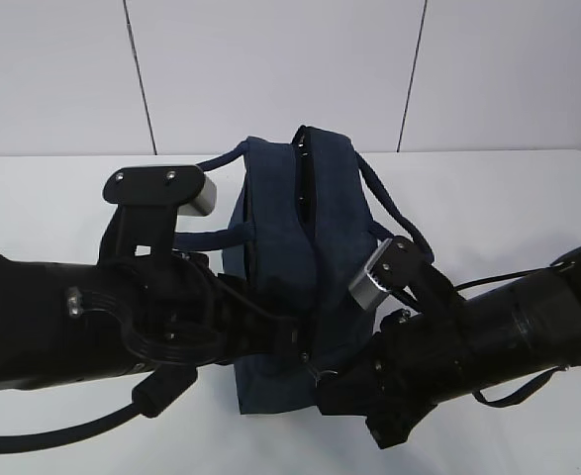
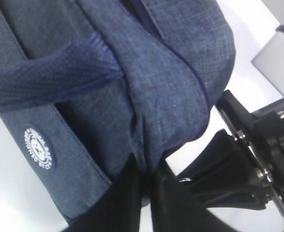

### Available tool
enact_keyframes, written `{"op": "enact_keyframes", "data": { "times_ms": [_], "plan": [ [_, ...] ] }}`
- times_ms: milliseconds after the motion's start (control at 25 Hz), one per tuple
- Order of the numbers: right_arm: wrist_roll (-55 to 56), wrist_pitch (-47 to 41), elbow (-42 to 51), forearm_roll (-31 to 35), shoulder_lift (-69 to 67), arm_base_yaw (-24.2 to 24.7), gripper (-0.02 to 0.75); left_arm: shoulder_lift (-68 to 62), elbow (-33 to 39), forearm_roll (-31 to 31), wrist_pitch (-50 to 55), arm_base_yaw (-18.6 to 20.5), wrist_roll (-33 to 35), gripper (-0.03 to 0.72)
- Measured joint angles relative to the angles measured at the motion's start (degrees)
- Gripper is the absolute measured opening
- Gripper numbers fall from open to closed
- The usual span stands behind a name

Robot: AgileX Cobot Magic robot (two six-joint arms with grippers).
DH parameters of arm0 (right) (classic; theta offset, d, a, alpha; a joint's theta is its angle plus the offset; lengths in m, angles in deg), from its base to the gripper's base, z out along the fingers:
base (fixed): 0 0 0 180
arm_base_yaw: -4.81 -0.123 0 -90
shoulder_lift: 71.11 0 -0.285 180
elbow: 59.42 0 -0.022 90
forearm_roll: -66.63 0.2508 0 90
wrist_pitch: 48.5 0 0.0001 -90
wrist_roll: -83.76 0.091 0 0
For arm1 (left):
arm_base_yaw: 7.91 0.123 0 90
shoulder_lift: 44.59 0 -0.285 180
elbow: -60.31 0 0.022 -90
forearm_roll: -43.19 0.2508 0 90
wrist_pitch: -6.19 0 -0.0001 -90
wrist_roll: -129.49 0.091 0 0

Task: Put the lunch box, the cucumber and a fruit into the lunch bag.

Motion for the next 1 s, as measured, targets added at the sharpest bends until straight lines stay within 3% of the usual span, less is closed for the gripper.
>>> {"op": "enact_keyframes", "data": {
  "times_ms": [1000],
  "plan": [
    [0.0, 1.8, 0.0, -0.8, 0.0, 0.0, -0.013, 0.0, 0.0, 0.0, 0.0, 0.0, 0.0, 0.002]
  ]
}}
